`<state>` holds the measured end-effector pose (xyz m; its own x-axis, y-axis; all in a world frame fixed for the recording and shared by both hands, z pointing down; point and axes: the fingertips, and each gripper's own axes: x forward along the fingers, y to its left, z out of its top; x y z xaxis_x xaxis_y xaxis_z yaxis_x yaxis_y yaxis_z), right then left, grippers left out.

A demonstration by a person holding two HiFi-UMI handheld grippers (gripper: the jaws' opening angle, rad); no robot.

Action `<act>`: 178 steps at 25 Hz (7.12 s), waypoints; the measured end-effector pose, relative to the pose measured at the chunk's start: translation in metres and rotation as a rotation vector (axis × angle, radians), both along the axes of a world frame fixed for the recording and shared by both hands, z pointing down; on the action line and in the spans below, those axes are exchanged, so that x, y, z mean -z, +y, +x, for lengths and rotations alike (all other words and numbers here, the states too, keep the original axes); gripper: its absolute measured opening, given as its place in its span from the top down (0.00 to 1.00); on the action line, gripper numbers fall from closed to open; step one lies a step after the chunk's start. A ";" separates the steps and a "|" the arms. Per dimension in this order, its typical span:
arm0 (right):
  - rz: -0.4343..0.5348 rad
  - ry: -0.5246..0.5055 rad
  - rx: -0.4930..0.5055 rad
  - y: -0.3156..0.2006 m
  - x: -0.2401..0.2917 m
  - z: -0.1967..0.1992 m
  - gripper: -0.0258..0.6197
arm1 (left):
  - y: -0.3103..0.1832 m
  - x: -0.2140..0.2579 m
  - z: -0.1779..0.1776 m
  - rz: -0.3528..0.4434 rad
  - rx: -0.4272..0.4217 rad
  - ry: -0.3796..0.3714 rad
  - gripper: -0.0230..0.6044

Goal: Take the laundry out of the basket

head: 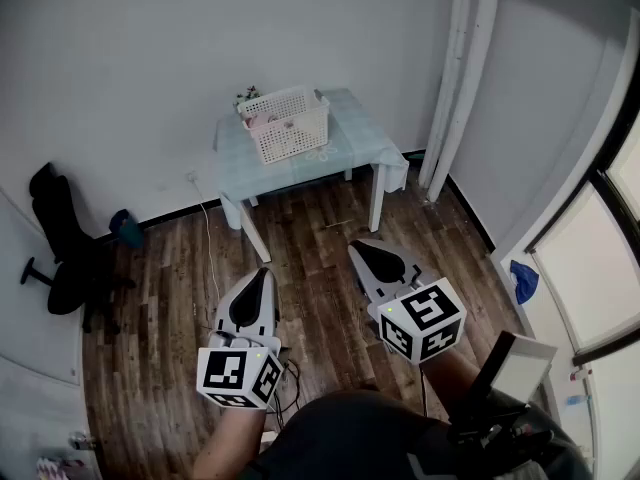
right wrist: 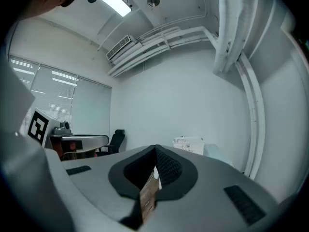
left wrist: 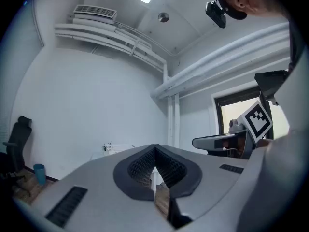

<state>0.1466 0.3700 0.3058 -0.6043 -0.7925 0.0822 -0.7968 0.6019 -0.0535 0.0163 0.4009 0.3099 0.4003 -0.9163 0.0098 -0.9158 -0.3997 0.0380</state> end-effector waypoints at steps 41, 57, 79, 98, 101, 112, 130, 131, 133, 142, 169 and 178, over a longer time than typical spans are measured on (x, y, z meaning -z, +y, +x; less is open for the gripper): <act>-0.022 -0.060 0.013 -0.065 -0.008 -0.064 0.93 | -0.058 -0.017 -0.067 -0.033 -0.015 0.046 0.95; -0.031 -0.081 0.100 -0.171 -0.007 -0.041 0.93 | -0.166 -0.003 -0.020 -0.034 0.001 0.039 0.95; -0.071 -0.106 0.198 -0.285 -0.025 -0.018 0.93 | -0.258 -0.033 -0.009 -0.125 0.119 0.001 0.95; -0.080 -0.052 0.116 -0.399 -0.021 -0.093 0.93 | -0.391 -0.025 -0.084 -0.095 0.041 0.049 0.95; -0.078 -0.041 0.100 -0.416 -0.021 -0.106 0.93 | -0.410 -0.027 -0.097 -0.096 0.031 0.051 0.95; -0.091 0.031 0.055 -0.468 -0.027 -0.163 0.93 | -0.470 -0.032 -0.164 -0.088 0.004 0.101 0.95; -0.095 0.045 0.083 -0.567 -0.034 -0.182 0.93 | -0.561 -0.045 -0.192 -0.117 0.039 0.108 0.95; -0.093 0.038 0.089 -0.576 -0.033 -0.181 0.93 | -0.568 -0.044 -0.190 -0.119 0.045 0.104 0.95; -0.079 0.032 0.105 -0.593 -0.029 -0.178 0.93 | -0.582 -0.042 -0.186 -0.119 0.055 0.091 0.95; -0.057 0.023 0.170 -0.662 -0.023 -0.161 0.93 | -0.644 -0.037 -0.165 -0.134 0.089 0.052 0.95; -0.137 0.170 0.499 -0.780 -0.075 -0.201 0.71 | -0.721 -0.045 -0.185 -0.200 0.300 0.001 0.95; -0.326 0.299 0.524 -0.815 -0.150 -0.229 0.47 | -0.758 -0.074 -0.223 -0.235 0.307 0.032 0.95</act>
<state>-0.0823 -0.4445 0.4561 -0.8152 -0.3082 0.4904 -0.4137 0.9024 -0.1204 -0.2072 -0.3571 0.3840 0.1112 -0.9678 0.2257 -0.9884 -0.0840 0.1266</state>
